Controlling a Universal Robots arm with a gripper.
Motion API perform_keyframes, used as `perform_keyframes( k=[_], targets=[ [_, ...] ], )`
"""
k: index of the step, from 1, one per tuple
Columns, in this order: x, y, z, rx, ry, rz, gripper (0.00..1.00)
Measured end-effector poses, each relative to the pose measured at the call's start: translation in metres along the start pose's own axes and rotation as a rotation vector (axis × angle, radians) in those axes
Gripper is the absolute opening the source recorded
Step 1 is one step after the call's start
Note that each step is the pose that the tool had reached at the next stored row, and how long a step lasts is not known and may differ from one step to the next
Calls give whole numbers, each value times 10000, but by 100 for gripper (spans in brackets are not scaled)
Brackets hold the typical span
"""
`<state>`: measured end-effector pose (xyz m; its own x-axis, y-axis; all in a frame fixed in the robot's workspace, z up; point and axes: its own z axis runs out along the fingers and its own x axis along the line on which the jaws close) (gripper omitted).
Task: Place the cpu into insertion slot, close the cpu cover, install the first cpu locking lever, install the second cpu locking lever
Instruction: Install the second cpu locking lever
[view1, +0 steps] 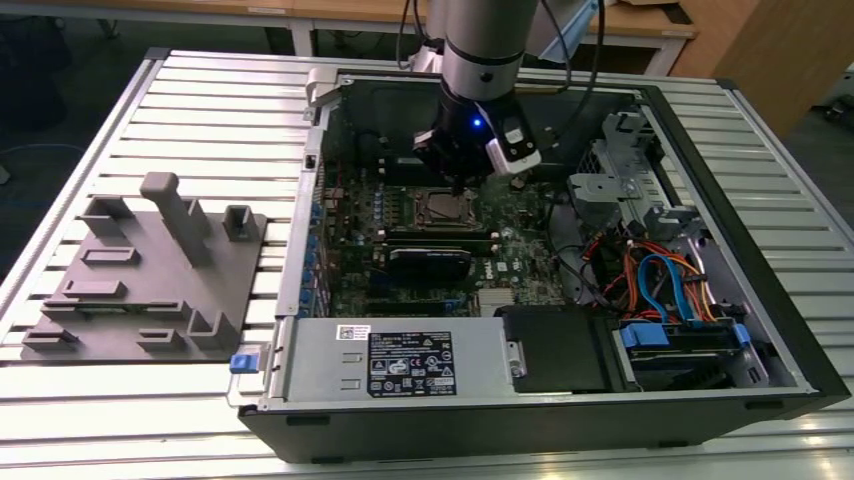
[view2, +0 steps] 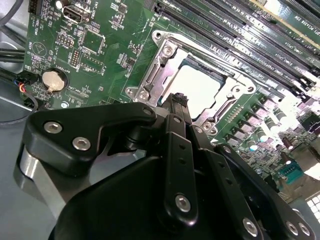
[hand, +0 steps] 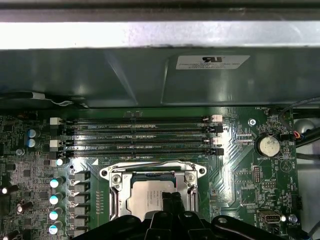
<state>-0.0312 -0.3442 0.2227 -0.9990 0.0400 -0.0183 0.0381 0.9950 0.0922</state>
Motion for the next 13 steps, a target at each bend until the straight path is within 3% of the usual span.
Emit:
perform_keyframes(
  k=[13],
  targets=[
    [-1,-33,-3,0,0,0,11]
  ],
)
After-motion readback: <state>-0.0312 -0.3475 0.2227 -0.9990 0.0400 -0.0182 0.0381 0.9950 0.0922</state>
